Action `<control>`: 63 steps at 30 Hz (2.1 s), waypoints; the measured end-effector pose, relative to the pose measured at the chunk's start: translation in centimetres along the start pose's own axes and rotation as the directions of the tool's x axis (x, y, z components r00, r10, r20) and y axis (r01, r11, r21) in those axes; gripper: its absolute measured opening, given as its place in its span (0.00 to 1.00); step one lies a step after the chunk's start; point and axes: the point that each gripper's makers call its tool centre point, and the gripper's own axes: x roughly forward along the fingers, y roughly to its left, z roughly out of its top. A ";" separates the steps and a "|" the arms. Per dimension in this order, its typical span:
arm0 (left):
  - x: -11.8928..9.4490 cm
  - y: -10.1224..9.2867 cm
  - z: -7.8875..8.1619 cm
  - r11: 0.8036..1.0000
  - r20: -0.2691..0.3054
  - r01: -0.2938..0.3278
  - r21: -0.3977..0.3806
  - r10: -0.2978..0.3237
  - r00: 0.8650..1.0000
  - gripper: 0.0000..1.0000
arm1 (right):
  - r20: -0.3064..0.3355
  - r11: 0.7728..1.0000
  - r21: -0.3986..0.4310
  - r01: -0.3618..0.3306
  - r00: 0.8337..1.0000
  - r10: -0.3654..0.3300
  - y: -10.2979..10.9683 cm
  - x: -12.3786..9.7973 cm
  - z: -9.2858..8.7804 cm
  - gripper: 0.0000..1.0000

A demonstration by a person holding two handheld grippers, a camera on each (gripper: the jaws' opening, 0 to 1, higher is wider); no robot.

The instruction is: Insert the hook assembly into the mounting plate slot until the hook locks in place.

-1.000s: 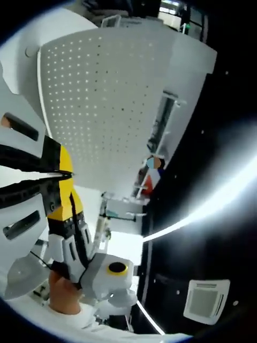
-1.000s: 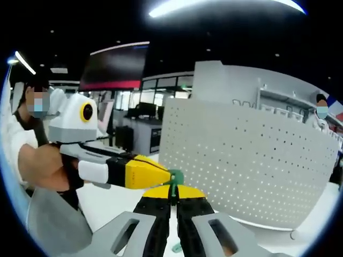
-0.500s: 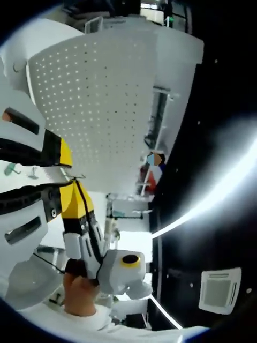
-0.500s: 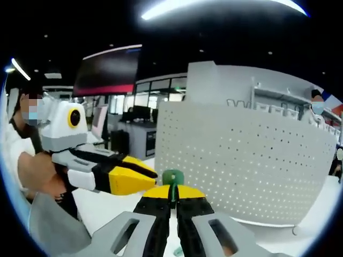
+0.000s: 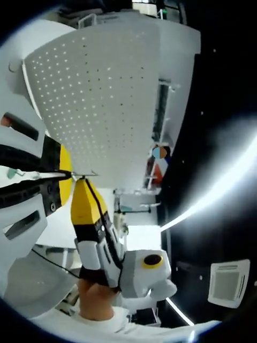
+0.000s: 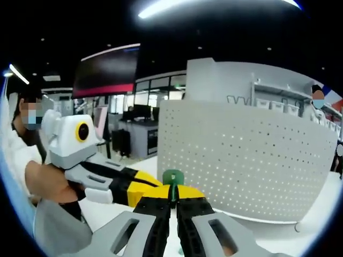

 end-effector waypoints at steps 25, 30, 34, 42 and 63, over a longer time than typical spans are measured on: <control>-0.2 0.1 -0.1 0.972 0.023 0.029 -0.234 -0.024 0.999 0.02 | -0.001 0.997 -0.068 0.018 1.000 -0.018 0.0 0.8 0.4 0.00; -0.5 0.4 0.2 0.976 0.035 0.024 -0.214 -0.017 0.999 0.05 | -0.001 0.998 -0.058 0.029 1.000 -0.029 -0.4 0.9 0.5 0.00; -0.9 0.7 0.5 0.989 0.040 0.005 -0.147 0.001 0.999 0.10 | -0.003 0.998 -0.049 0.042 0.999 -0.043 -0.9 0.8 0.4 0.00; -1.6 0.8 1.2 0.999 0.053 -0.019 -0.039 0.021 0.998 0.23 | 0.021 0.997 -0.045 0.063 0.998 -0.062 -1.4 0.8 0.9 0.00; -4.0 3.1 1.8 0.995 0.076 -0.100 -0.027 0.101 0.992 0.36 | 0.168 0.981 -0.044 0.188 0.970 -0.179 -5.3 0.6 3.2 0.00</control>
